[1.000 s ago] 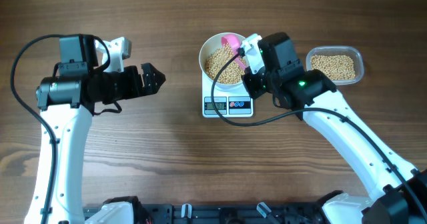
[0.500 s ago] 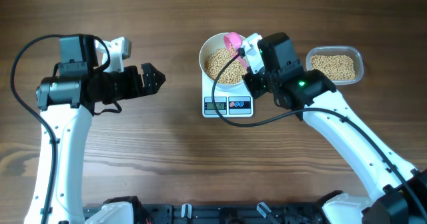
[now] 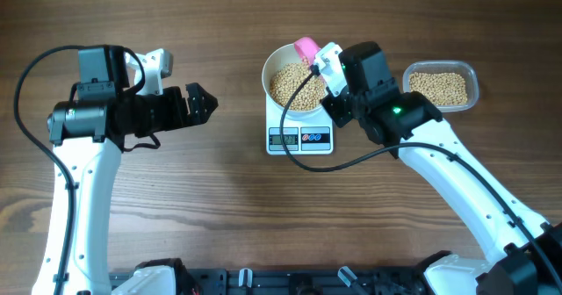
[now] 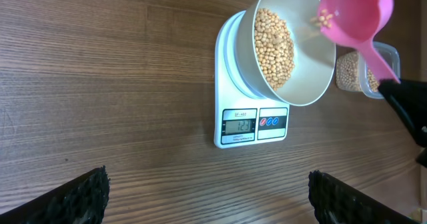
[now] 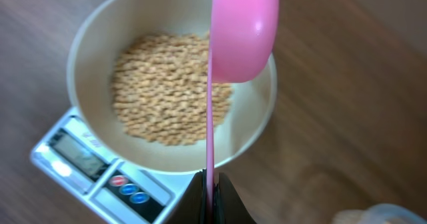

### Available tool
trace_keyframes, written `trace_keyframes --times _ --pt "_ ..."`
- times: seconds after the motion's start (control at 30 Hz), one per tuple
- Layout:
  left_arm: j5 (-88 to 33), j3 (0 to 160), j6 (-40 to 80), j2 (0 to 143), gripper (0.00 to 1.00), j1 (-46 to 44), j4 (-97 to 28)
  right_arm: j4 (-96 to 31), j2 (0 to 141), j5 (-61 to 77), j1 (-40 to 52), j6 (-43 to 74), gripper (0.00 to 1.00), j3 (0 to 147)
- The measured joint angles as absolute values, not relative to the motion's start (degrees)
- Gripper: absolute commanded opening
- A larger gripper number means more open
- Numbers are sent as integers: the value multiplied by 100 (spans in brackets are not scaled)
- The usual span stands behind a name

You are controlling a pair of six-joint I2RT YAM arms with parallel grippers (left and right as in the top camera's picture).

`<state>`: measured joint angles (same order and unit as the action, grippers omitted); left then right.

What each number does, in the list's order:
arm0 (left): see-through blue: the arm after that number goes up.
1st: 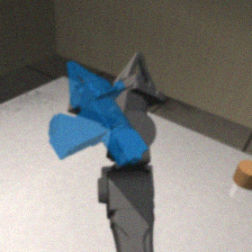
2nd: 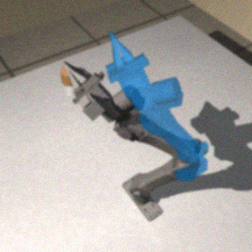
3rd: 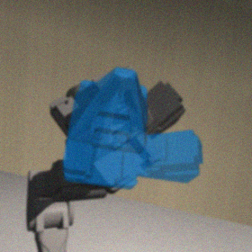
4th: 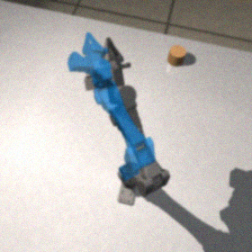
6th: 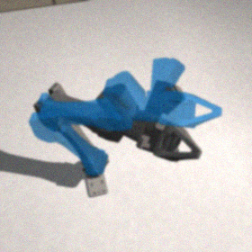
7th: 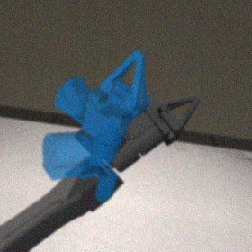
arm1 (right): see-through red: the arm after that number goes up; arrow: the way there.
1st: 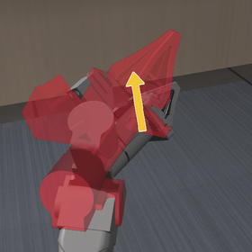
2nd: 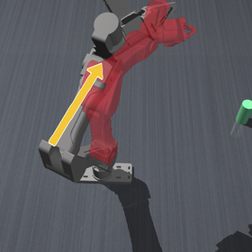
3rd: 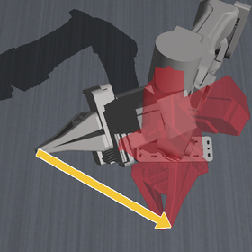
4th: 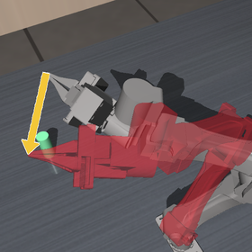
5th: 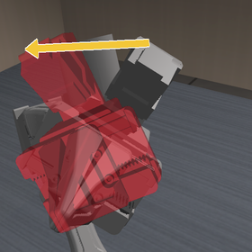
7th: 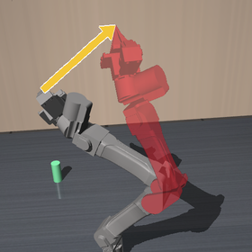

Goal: Scoop item into bowl and weigh 150g on scale
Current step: 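Tilt the scoop with the right gripper to pour soybeans into bowl, then move the empty scoop with the right gripper back over the tub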

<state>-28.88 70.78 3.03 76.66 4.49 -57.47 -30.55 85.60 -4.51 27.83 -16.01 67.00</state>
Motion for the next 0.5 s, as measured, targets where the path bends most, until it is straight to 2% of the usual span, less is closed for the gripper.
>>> trace_keyframes --times 0.27,0.5 --pt "-2888 7078 303 7666 100 449 -5749 -2827 8560 -1100 3363 -2349 4 6700" --pt "-2888 7078 303 7666 100 449 -5747 -2827 8560 -1317 3494 -2283 4 6700"
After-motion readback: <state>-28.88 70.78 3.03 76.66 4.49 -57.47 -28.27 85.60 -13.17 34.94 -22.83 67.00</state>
